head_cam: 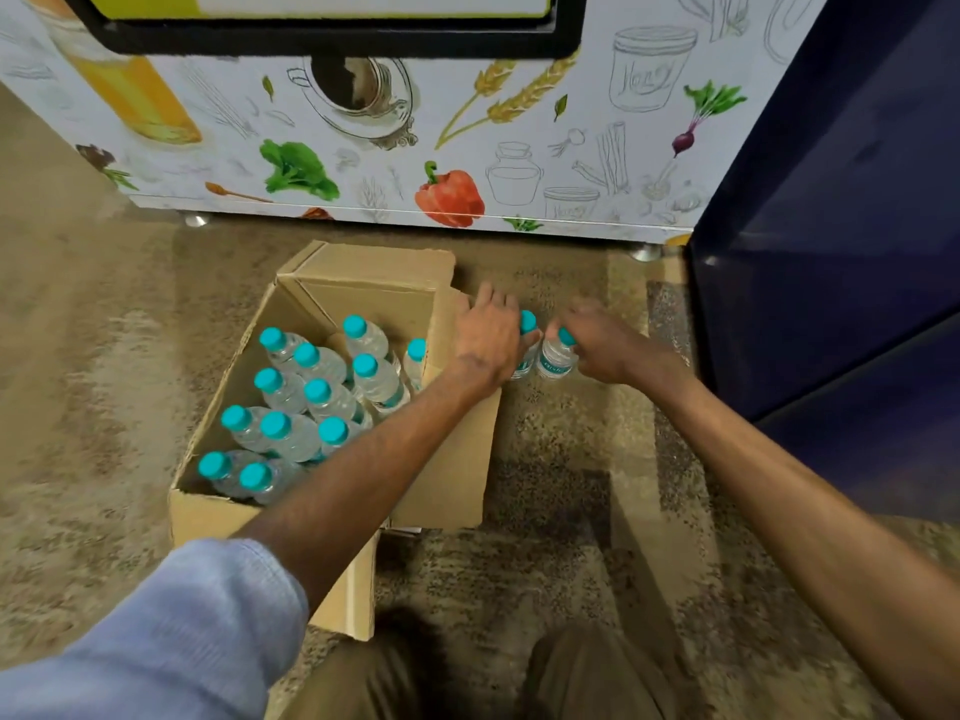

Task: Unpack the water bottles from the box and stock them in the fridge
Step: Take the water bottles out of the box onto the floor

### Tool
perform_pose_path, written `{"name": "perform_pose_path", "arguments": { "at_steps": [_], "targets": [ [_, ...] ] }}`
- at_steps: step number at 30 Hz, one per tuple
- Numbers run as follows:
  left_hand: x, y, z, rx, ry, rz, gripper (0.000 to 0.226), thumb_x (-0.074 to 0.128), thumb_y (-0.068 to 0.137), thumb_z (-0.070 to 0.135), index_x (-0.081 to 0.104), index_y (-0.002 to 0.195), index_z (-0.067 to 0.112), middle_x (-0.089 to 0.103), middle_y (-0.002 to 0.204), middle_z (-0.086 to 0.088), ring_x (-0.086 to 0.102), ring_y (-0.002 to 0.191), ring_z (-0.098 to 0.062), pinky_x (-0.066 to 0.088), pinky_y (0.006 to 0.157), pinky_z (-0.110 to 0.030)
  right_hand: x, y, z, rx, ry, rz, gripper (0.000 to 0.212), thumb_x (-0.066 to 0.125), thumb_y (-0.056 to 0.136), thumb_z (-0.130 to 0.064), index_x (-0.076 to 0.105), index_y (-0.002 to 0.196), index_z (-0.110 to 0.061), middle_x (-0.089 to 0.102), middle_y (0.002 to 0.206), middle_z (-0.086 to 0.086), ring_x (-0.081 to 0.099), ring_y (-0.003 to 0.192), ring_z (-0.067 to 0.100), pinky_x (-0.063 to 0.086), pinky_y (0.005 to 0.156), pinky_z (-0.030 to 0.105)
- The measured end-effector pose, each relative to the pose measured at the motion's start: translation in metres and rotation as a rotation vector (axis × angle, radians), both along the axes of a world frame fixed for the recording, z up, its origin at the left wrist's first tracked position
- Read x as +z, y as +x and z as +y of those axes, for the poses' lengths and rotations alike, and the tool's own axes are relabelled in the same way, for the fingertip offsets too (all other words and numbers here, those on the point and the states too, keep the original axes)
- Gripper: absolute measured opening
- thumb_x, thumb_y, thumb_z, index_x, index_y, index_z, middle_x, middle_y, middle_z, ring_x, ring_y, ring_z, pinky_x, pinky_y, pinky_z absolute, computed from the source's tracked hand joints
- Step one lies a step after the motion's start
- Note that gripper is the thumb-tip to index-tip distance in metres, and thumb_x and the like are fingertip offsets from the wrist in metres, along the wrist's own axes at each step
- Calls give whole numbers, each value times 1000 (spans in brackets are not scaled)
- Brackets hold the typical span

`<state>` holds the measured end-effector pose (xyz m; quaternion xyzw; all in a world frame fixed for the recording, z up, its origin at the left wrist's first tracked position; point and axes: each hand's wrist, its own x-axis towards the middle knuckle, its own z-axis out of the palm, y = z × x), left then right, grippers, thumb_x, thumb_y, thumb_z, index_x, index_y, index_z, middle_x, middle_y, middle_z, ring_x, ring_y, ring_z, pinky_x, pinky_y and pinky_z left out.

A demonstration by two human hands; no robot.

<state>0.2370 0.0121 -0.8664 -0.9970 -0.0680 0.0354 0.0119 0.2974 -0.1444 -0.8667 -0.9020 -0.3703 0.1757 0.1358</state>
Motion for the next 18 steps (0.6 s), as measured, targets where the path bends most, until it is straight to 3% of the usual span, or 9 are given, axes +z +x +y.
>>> {"name": "perform_pose_path", "arguments": {
  "at_steps": [8, 15, 18],
  "targets": [
    [0, 9, 8, 30, 147, 46, 64, 37, 91, 66, 64, 108, 11, 61, 117, -8, 43, 117, -23, 40, 94, -38, -13, 7, 6, -31, 44, -13, 43, 69, 78, -2, 53, 111, -25, 48, 119, 6, 40, 119, 27, 43, 92, 44],
    [0, 5, 12, -11, 177, 2, 63, 39, 91, 66, 66, 98, 10, 49, 122, -9, 41, 115, -23, 38, 96, -39, -12, 1, 5, -49, 108, 15, 41, 61, 78, 4, 54, 106, -26, 49, 127, 5, 36, 127, 29, 38, 98, 56],
    [0, 5, 9, -4, 216, 33, 63, 36, 91, 67, 65, 99, 11, 51, 120, -8, 40, 113, -22, 38, 93, -38, -15, 2, 6, -90, 141, 29, 45, 64, 78, 2, 54, 111, -27, 51, 124, 3, 41, 121, 25, 40, 97, 51]
  ]
}}
